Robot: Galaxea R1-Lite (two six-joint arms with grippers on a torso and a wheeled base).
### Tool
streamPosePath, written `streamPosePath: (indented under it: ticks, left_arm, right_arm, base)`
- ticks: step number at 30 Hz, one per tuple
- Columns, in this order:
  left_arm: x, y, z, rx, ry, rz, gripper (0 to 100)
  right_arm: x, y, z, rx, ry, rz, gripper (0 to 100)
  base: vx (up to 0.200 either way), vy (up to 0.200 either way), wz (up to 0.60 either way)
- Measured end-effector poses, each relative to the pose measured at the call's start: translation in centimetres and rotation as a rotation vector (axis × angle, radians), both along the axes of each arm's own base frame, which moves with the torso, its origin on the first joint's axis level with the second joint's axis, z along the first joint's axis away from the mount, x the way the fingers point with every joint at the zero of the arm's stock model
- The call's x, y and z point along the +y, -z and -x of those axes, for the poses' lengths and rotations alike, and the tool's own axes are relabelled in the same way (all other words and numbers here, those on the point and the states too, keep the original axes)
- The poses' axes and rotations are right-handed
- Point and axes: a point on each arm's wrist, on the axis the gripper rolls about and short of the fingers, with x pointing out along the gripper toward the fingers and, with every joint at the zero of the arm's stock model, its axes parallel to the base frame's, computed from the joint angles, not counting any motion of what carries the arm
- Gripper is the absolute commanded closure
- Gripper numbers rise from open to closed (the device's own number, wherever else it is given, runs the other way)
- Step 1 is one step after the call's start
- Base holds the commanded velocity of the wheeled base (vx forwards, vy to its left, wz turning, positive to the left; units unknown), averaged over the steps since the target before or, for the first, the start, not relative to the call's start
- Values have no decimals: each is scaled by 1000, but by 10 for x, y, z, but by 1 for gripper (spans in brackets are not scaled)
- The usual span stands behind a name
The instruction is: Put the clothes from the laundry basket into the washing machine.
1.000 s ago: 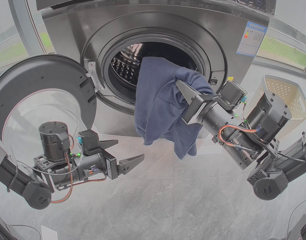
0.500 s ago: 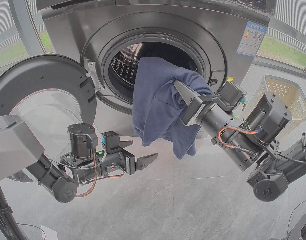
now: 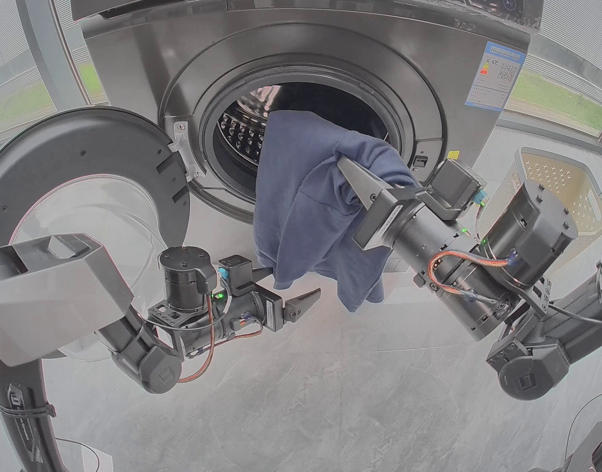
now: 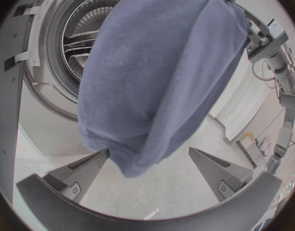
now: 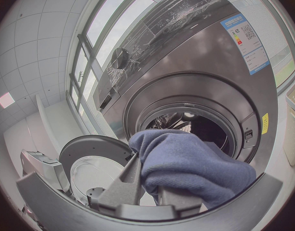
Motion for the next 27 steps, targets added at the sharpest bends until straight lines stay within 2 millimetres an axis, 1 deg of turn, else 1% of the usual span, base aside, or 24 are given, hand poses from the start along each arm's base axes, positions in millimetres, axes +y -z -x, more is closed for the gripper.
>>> streamPosePath:
  ticks: [1,2,7,14,19,25,26,27]
  left_arm:
    - [-1,0,-2,-7,-8,3,0]
    - [-2,1,-5,-13,-18,5,100]
    - [-5,3,-11,-29,-40,10,100]
    - [-5,2,-8,-49,-40,20,100]
    - [-4,1,-2,-52,-37,21,100]
    - [-1,-3,14,-68,-23,31,100]
    - [-1,-3,17,-66,-19,30,0]
    - [0,-2,20,-64,-15,27,0]
  right_arm:
    - [0,0,0,0,0,0,100]
    - [0,-1,1,-2,0,-1,100]
    - [-1,-2,2,-5,0,-4,100]
    - [-2,-3,3,-5,1,-5,100]
    - [-3,-3,3,-4,2,-3,100]
    - [-3,-2,2,-3,5,-3,100]
    - [-3,-2,2,-2,6,-2,100]
    - [-3,-2,2,-2,6,-2,100]
  base:
    - [0,0,0]
    - [0,0,0]
    - [0,0,0]
    - [0,0,0]
    - [0,0,0]
    - [0,0,0]
    - [0,0,0]
    - [0,0,0]
